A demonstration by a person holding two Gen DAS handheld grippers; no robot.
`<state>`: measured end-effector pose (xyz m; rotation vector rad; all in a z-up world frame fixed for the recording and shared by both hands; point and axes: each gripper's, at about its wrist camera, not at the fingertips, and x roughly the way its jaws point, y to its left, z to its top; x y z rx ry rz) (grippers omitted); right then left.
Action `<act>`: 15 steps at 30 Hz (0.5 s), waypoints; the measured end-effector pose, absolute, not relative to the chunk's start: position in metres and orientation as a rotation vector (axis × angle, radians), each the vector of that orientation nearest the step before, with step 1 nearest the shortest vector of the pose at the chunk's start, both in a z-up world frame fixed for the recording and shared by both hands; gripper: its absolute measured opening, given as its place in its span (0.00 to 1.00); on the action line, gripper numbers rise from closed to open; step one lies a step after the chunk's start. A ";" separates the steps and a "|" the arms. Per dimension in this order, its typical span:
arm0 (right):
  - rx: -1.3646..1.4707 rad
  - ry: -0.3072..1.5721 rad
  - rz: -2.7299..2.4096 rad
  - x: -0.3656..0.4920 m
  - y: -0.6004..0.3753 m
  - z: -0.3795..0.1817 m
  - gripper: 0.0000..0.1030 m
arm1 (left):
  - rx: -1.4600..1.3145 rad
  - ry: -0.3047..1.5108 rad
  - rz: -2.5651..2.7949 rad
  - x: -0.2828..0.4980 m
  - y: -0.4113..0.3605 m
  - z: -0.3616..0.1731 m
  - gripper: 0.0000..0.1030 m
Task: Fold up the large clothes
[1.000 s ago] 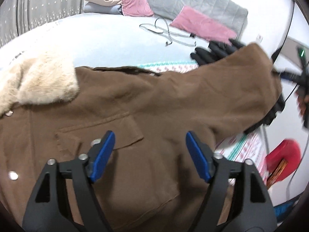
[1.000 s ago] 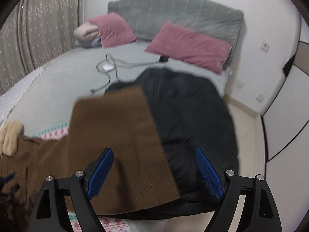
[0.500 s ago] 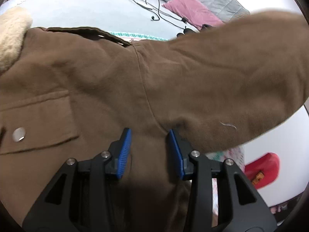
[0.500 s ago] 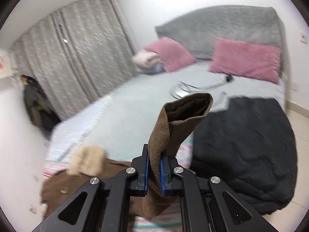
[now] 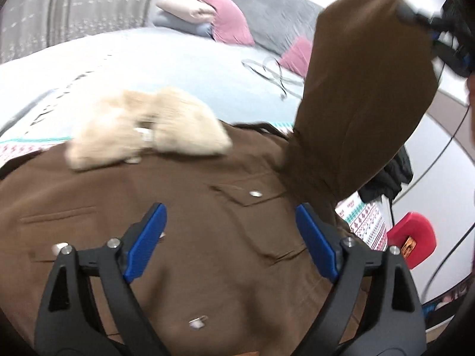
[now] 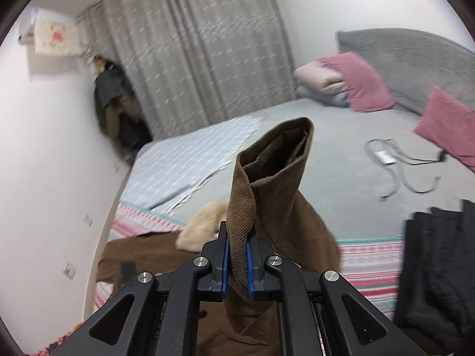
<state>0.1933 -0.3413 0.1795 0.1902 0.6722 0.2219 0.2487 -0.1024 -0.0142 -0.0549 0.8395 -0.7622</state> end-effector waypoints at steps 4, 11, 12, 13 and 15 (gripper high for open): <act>0.191 0.771 0.346 0.225 -0.291 0.142 0.20 | -0.148 0.841 -0.721 0.261 -0.052 -0.026 0.88; 0.348 0.759 0.285 0.224 -0.338 0.090 0.57 | -0.204 0.925 -0.659 0.279 -0.027 -0.062 0.88; 0.372 0.774 0.255 0.224 -0.349 0.080 0.57 | -0.185 0.935 -0.654 0.281 -0.034 -0.066 0.88; 0.398 0.797 0.206 0.224 -0.365 0.064 0.57 | -0.161 0.946 -0.648 0.282 -0.043 -0.071 0.88; 0.436 0.835 0.129 0.223 -0.393 0.036 0.57 | -0.105 0.988 -0.635 0.286 -0.069 -0.083 0.85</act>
